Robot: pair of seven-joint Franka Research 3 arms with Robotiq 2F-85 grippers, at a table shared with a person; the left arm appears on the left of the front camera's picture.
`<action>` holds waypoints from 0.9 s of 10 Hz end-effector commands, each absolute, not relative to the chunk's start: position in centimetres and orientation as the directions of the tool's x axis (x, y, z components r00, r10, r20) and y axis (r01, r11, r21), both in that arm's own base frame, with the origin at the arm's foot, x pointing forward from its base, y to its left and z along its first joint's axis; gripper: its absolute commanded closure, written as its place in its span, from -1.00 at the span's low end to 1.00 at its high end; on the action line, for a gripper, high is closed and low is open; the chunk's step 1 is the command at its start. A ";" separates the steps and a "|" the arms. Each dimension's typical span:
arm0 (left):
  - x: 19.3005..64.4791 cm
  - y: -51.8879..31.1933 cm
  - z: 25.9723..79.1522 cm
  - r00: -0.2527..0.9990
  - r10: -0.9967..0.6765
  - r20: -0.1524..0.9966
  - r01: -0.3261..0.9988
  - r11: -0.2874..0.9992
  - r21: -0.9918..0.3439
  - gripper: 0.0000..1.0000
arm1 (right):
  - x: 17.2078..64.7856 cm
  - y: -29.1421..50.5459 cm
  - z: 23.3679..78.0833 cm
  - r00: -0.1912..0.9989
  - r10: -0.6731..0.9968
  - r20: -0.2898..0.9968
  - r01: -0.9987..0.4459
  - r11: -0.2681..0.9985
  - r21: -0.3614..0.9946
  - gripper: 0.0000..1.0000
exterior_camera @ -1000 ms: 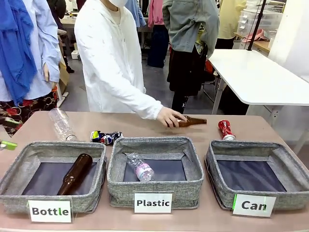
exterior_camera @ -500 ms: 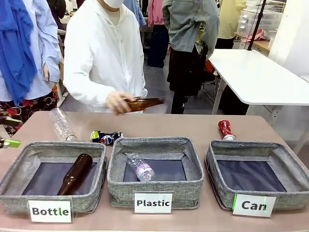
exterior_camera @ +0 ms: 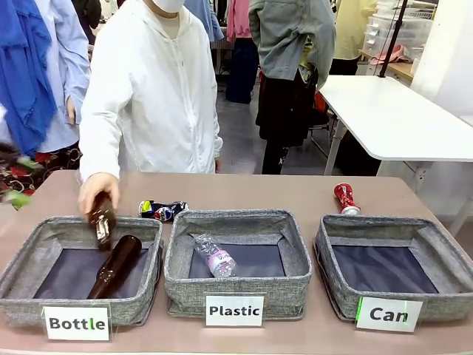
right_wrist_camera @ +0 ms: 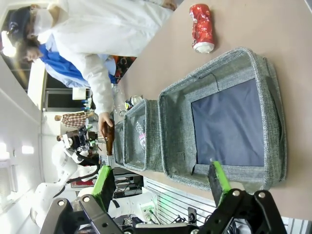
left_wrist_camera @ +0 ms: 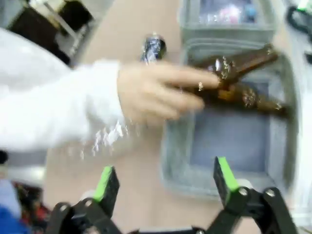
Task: Sort the can waste into the basket.
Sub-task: Pick up the can waste from the table and place it in the right Fabric basket.
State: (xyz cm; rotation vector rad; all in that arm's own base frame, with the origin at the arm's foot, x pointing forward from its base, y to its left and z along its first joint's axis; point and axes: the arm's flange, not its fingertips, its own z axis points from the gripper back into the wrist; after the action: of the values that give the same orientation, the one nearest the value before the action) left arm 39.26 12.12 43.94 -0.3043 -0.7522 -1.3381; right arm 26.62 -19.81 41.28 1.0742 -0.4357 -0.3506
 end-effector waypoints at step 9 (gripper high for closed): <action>24.6 24.9 42.1 0.235 -0.470 0.851 0.781 0.612 0.122 -1.00 | 26.9 -19.9 41.2 0.854 -0.480 0.201 0.026 0.426 0.905 -1.00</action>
State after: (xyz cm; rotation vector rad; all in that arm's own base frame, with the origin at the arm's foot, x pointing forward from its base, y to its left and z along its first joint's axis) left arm 23.60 25.76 41.66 -0.3791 -1.0256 -0.8750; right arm 26.64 -19.82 41.27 1.0742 -0.4352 -0.3508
